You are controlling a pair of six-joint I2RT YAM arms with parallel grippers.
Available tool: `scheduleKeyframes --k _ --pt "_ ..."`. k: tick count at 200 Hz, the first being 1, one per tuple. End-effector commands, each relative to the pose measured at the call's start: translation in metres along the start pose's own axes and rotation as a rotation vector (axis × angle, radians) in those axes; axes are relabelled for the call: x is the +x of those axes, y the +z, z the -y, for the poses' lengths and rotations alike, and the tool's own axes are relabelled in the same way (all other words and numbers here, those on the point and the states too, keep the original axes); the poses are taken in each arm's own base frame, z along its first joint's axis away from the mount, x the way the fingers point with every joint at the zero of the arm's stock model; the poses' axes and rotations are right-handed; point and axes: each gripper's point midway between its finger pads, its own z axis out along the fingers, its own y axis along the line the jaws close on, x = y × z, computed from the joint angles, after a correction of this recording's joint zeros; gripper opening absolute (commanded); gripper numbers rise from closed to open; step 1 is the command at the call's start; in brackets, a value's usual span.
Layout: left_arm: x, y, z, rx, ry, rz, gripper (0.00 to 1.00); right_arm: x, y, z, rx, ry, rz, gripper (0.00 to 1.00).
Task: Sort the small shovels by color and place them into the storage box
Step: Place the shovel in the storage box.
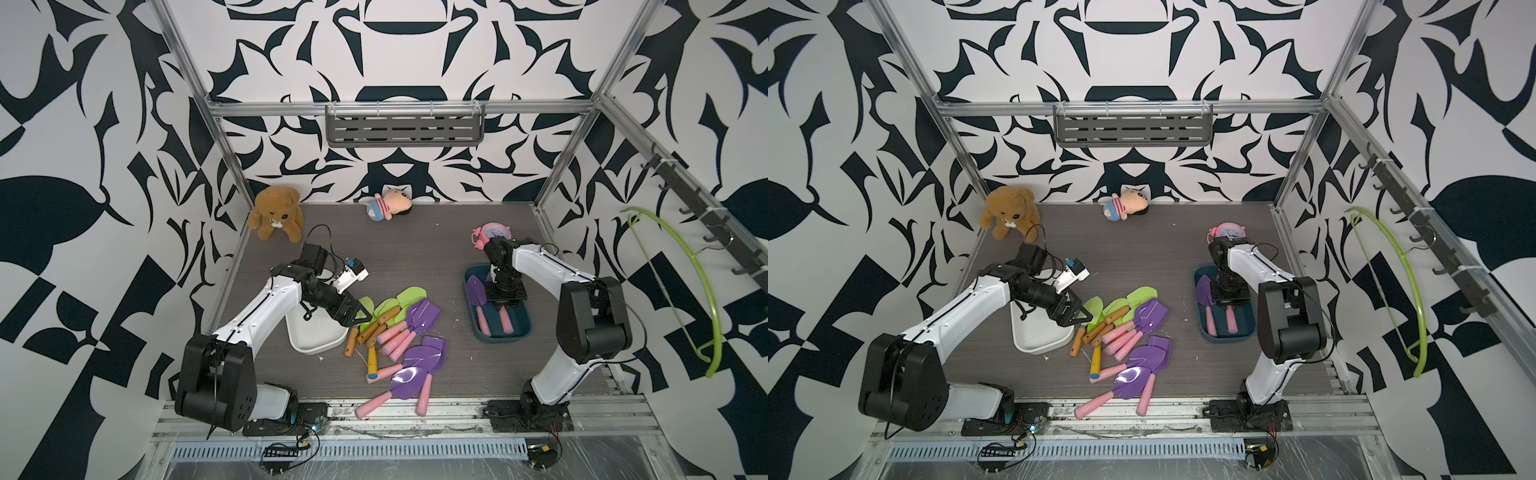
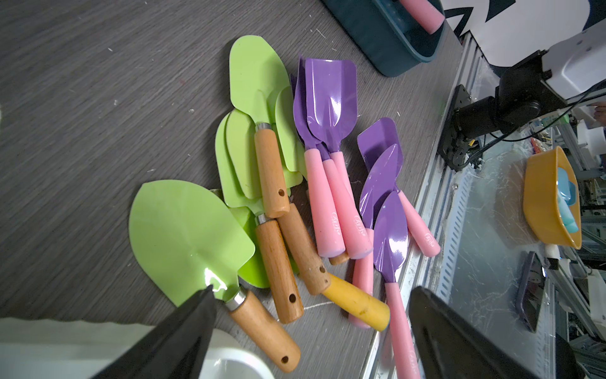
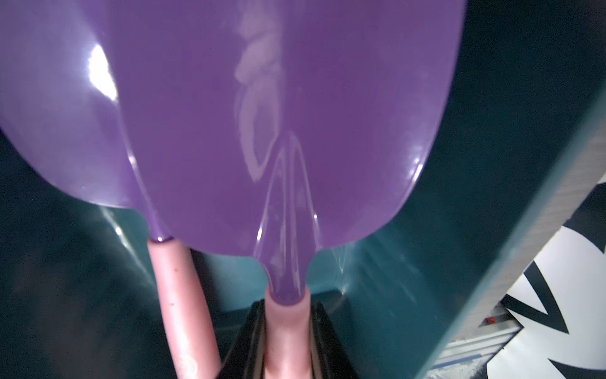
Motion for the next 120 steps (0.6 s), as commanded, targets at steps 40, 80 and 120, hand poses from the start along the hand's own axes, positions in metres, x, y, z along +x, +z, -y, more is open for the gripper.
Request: scheduleKeyframes --k 40,80,120 --pt "0.000 0.001 -0.002 0.016 -0.022 -0.001 0.99 -0.022 0.007 0.009 0.036 -0.018 0.015 0.19" --pt "0.001 0.001 -0.004 0.015 -0.032 -0.005 0.99 -0.026 0.016 0.018 0.086 -0.017 0.001 0.22" --pt "0.001 0.002 -0.006 0.016 -0.041 -0.011 0.99 -0.027 0.020 0.020 0.097 -0.017 -0.005 0.34"
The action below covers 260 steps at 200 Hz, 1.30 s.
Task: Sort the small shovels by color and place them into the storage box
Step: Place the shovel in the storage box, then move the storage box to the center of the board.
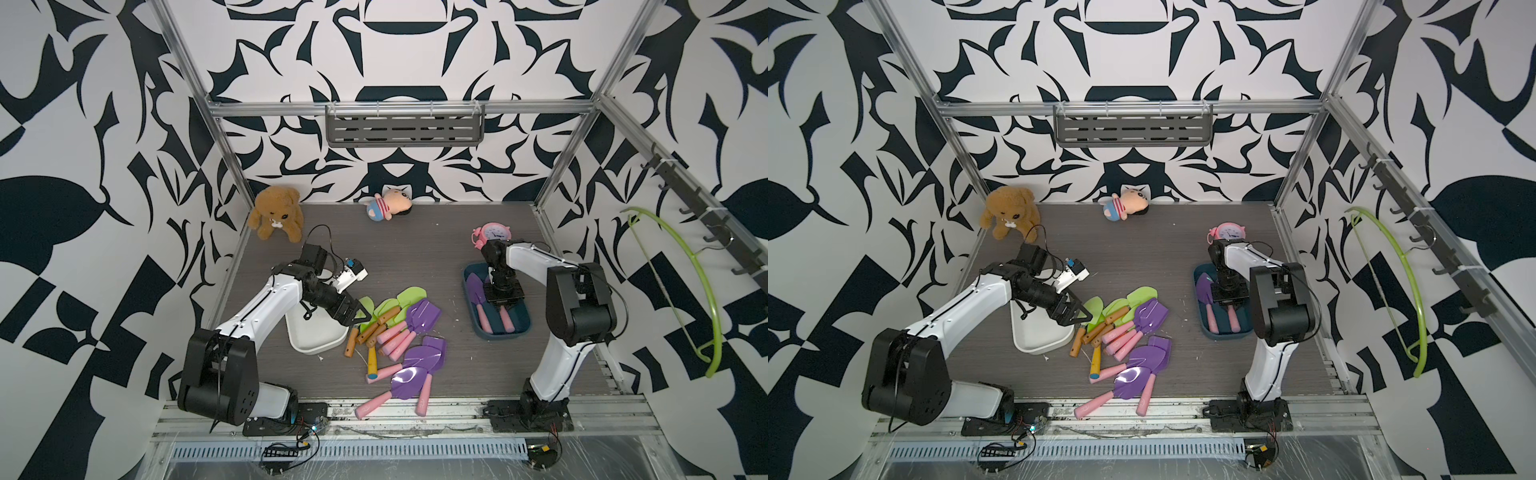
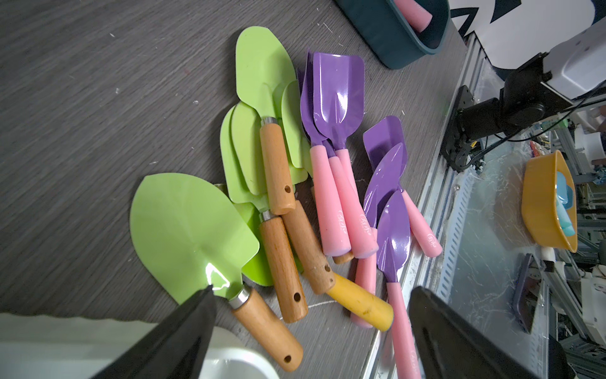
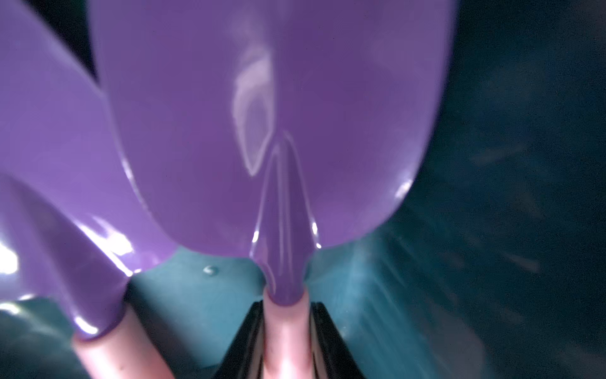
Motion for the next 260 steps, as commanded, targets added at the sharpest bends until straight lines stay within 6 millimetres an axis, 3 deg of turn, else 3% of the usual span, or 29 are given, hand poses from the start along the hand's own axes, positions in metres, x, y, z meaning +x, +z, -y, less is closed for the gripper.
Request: scheduleKeyframes --k 1,44,71,98,120,142,207,260 --pt "-0.002 -0.001 0.000 0.014 -0.015 -0.001 0.99 -0.011 -0.011 0.008 0.029 0.008 0.045 0.35" --pt "-0.003 -0.001 -0.001 0.015 -0.016 -0.002 0.99 -0.011 -0.025 0.008 0.006 0.026 0.077 0.42" --pt "-0.004 -0.001 -0.001 0.011 -0.007 -0.001 0.99 -0.009 -0.063 0.013 -0.023 0.068 0.169 0.43" --pt "-0.005 -0.002 0.000 0.012 -0.003 0.006 1.00 -0.001 -0.111 -0.021 -0.288 0.100 0.323 0.49" --pt "-0.006 -0.003 0.002 0.019 0.002 0.019 0.99 0.004 -0.124 -0.053 -0.504 0.144 0.378 0.56" --pt "-0.006 -0.003 0.005 0.026 0.006 0.027 1.00 0.002 -0.119 -0.072 -0.562 0.135 0.394 0.56" --pt "-0.007 -0.011 0.005 0.010 0.009 0.053 0.99 -0.014 -0.084 -0.099 -0.437 0.041 0.362 0.56" --pt "-0.007 -0.011 0.003 0.011 0.000 0.058 0.99 -0.017 -0.076 -0.125 -0.419 -0.048 0.353 0.56"
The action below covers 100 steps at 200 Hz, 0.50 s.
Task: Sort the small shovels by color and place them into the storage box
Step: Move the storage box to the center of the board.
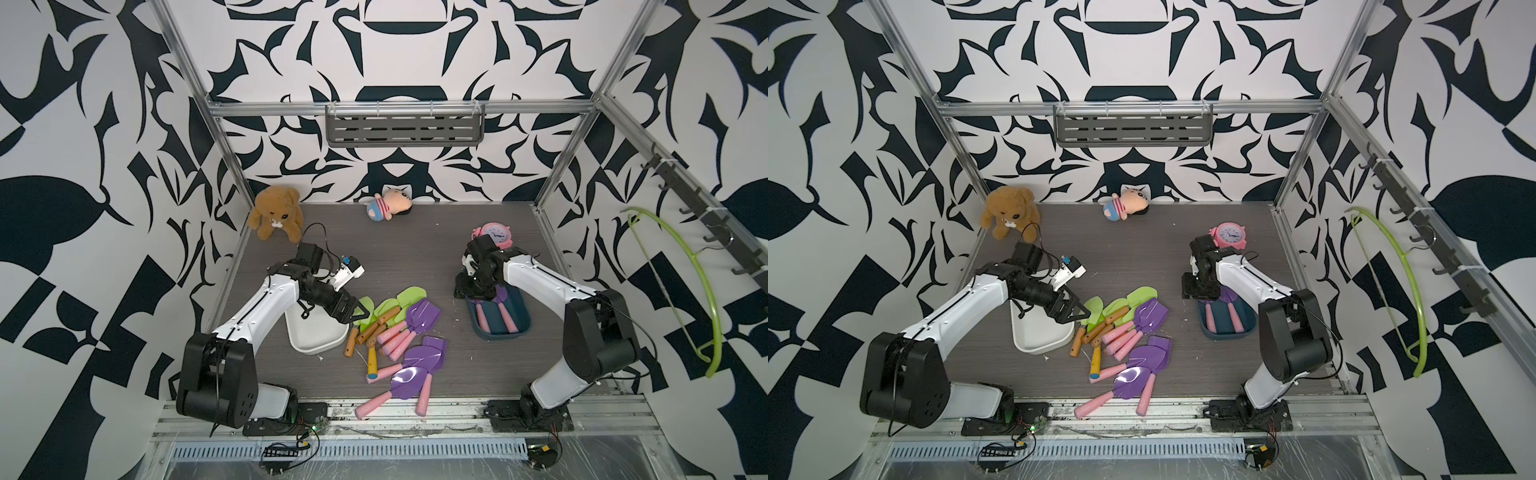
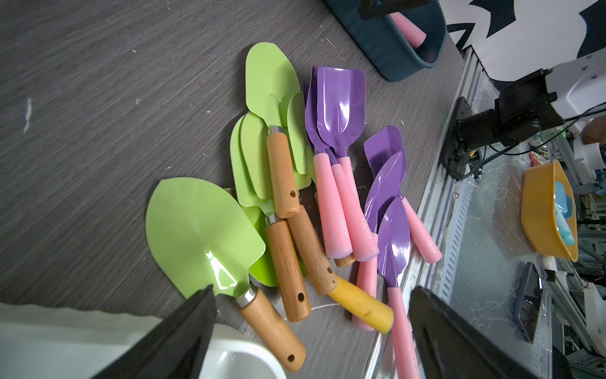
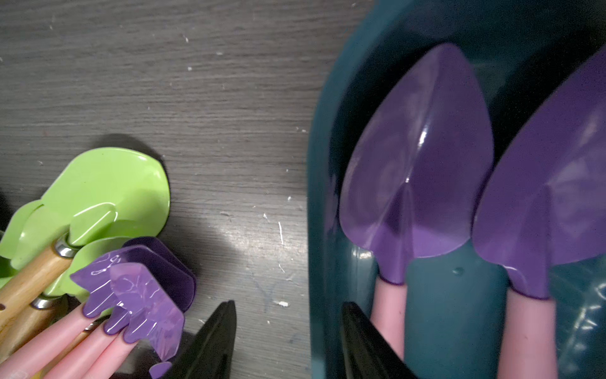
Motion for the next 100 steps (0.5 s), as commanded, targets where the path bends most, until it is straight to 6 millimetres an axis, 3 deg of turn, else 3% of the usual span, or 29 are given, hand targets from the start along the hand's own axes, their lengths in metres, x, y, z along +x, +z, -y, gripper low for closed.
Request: scheduleKeyframes --k 1,68,100 --pt "-0.002 -0.003 0.005 0.019 0.001 0.021 0.99 -0.006 0.000 -0.010 0.011 -0.046 0.026 0.56" --pt "-0.002 -0.002 0.004 0.024 -0.002 0.021 0.99 -0.001 0.003 -0.034 0.022 -0.100 0.022 0.55" --pt "-0.002 -0.002 0.005 0.028 -0.003 0.024 0.99 -0.003 -0.005 -0.037 0.039 -0.082 0.048 0.55"
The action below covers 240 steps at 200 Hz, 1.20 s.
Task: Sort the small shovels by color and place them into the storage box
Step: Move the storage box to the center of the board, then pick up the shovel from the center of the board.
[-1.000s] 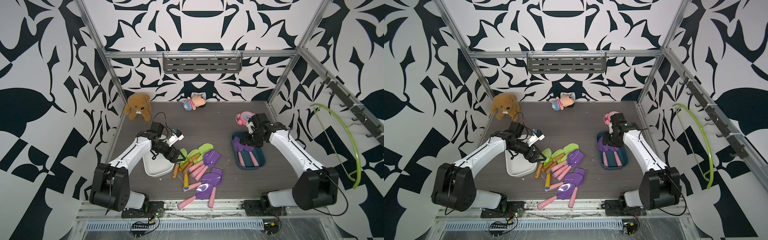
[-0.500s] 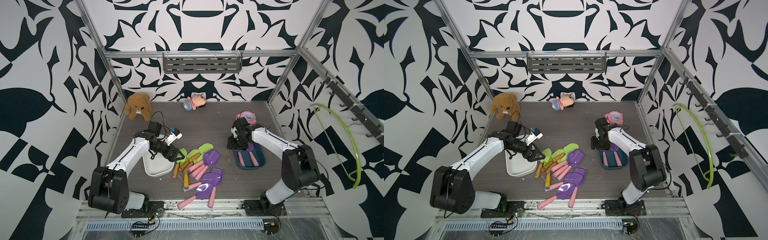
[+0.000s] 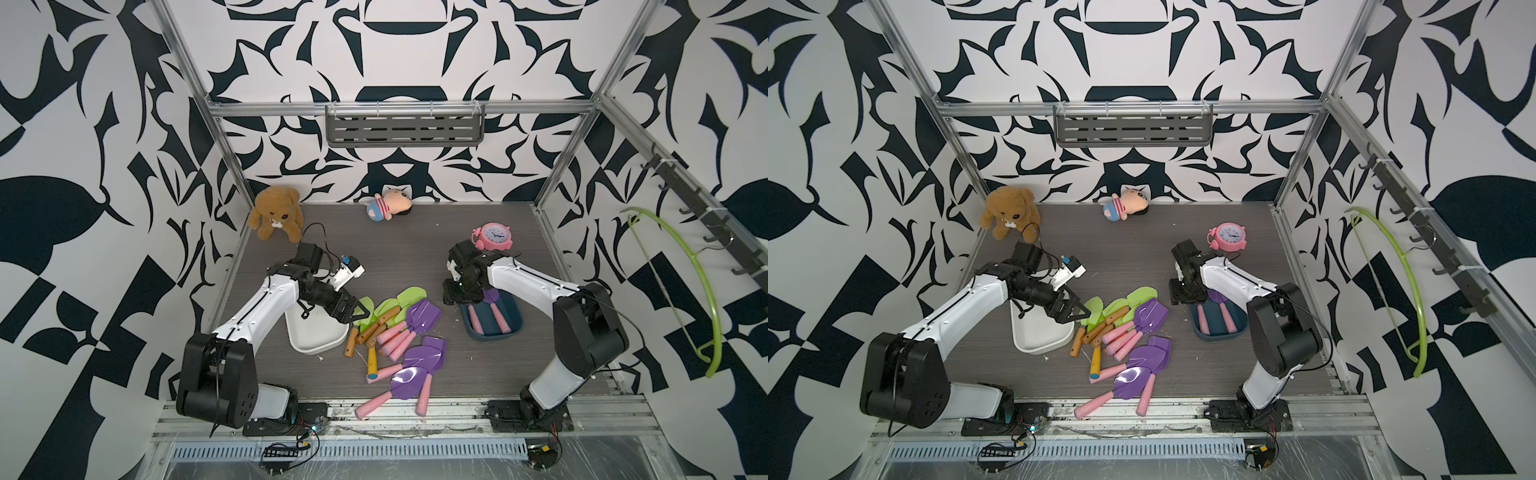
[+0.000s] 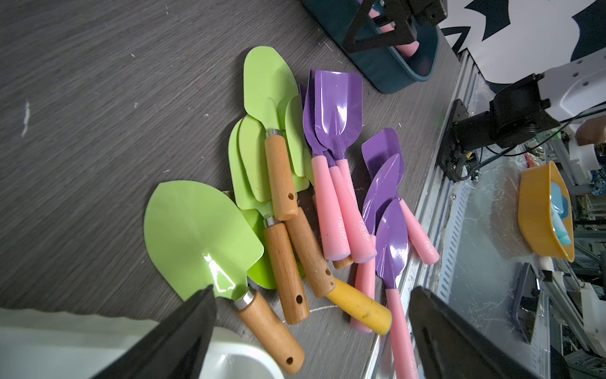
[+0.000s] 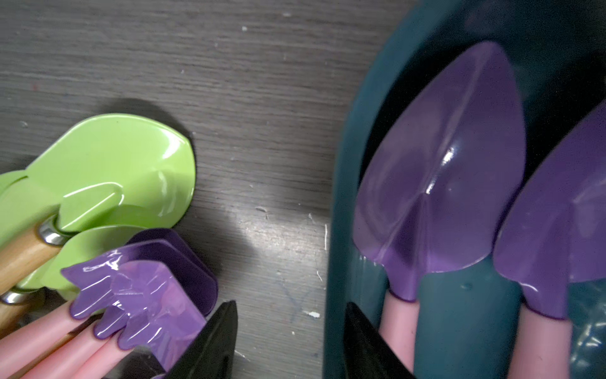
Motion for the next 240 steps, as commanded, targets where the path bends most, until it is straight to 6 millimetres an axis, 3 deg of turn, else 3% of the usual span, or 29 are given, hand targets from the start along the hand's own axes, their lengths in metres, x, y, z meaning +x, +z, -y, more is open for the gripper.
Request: scheduleKeyframes --k 1,36,53,71,102,128,156,174,240 --pt "-0.001 -0.001 0.005 0.021 -0.003 0.016 0.99 -0.015 -0.018 -0.006 0.011 0.021 0.066 0.55" --pt "-0.002 -0.002 0.008 0.033 0.004 0.023 0.99 -0.024 -0.063 -0.004 0.090 -0.010 0.189 0.55" --pt "-0.002 -0.002 0.009 0.038 0.004 0.024 0.99 -0.024 -0.088 -0.012 0.050 0.026 0.248 0.55" --pt "-0.003 -0.002 0.009 0.040 0.010 0.029 1.00 -0.015 -0.096 -0.027 -0.052 0.116 0.282 0.53" --pt "-0.004 -0.004 0.012 0.039 0.020 0.039 1.00 0.009 -0.077 -0.045 -0.155 0.278 0.288 0.49" --pt "-0.005 -0.006 0.014 0.042 0.027 0.048 0.99 0.023 -0.054 -0.047 -0.104 0.289 0.273 0.47" --pt "-0.004 -0.006 0.016 0.049 0.027 0.052 0.99 0.022 -0.032 -0.038 -0.011 0.264 0.256 0.47" --pt "-0.004 -0.007 0.017 0.045 0.032 0.054 0.99 0.020 -0.018 -0.044 -0.018 0.242 0.237 0.48" --pt "-0.002 -0.006 0.015 0.037 0.033 0.047 0.99 0.016 -0.002 -0.049 -0.030 0.239 0.219 0.44"
